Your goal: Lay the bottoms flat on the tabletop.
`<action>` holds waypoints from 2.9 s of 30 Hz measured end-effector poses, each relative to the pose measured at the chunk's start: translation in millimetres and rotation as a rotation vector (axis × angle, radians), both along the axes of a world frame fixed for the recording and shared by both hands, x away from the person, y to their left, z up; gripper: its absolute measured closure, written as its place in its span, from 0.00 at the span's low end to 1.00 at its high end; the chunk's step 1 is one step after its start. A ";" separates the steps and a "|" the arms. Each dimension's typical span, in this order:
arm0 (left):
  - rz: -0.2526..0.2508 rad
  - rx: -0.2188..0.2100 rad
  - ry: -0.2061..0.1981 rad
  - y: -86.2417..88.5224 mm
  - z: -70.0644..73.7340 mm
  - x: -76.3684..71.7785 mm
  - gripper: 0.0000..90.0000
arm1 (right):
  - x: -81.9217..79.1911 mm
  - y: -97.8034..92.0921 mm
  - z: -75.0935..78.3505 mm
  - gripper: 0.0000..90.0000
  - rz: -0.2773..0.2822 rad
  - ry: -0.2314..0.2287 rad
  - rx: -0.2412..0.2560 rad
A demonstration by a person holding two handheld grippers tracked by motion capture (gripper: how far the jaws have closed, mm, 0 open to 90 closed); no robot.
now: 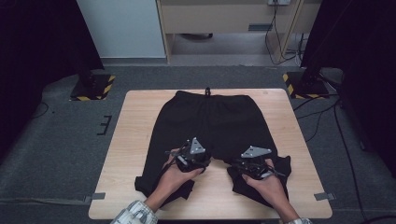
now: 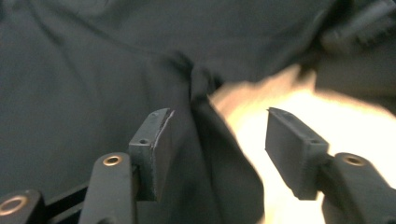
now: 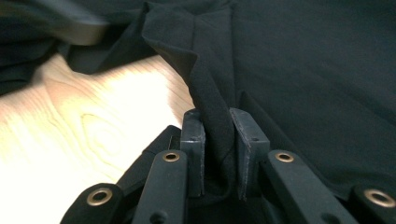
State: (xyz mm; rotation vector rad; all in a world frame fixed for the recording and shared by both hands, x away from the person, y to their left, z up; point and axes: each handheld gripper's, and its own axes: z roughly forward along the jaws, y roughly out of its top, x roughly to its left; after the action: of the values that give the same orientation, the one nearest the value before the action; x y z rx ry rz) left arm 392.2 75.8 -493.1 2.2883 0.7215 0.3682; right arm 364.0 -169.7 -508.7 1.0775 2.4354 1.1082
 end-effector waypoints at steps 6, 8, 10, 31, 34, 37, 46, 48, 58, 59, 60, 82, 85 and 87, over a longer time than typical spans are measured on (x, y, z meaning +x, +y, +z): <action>0.016 0.022 0.006 -11.4 -4.9 18.9 0.81 | -0.8 5.9 4.1 0.87 0.027 -0.012 0.000; 0.023 -0.006 -0.010 -10.3 -1.4 21.8 0.93 | -3.0 9.0 4.6 0.83 0.049 -0.008 0.000; 0.038 -0.039 -0.015 -6.1 3.1 23.3 0.96 | -7.2 11.2 5.6 0.78 0.055 -0.012 -0.005; 0.162 -0.037 0.059 38.8 -30.9 57.2 0.87 | -44.1 -7.8 -16.9 0.39 -0.027 0.051 -0.037; 0.149 -0.059 0.034 38.5 -25.0 51.4 0.81 | -54.1 -1.2 -15.9 0.39 0.007 0.049 -0.062; 0.158 -0.078 0.011 37.1 -16.1 45.3 0.72 | -59.7 1.9 -13.5 0.38 0.034 0.061 -0.081; 0.180 -0.089 -0.032 42.2 4.5 31.9 0.69 | -48.8 -61.0 23.1 0.25 -0.143 -0.031 0.043; 0.190 -0.081 -0.024 46.8 4.3 32.0 0.71 | -49.0 -82.2 28.6 0.26 -0.199 -0.057 0.062; 0.162 -0.158 -0.078 38.0 22.5 24.9 0.54 | -49.6 -141.5 5.0 0.48 -0.393 -0.028 0.018; 0.134 -0.165 -0.060 28.0 16.6 28.0 0.47 | -48.5 -142.3 3.1 0.43 -0.394 -0.027 0.026; 0.120 -0.152 -0.046 22.3 11.3 30.2 0.44 | -46.3 -142.3 0.3 0.40 -0.403 -0.020 0.024; 0.112 -0.017 0.007 -4.6 -28.9 45.9 0.91 | -73.0 -145.1 -7.5 0.99 -0.343 0.118 -0.092; 0.127 -0.030 -0.001 -2.1 -28.6 48.1 0.91 | -93.6 -152.5 -5.4 1.00 -0.324 0.136 -0.105; 0.129 -0.045 0.018 -0.8 -29.4 49.4 0.91 | -104.6 -157.3 -4.6 0.99 -0.325 0.143 -0.107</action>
State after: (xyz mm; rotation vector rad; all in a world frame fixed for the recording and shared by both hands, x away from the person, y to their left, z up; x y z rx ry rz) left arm 441.7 74.9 -522.5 2.2118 0.8806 0.3874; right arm 259.4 -327.1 -513.3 1.4951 2.2794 0.8138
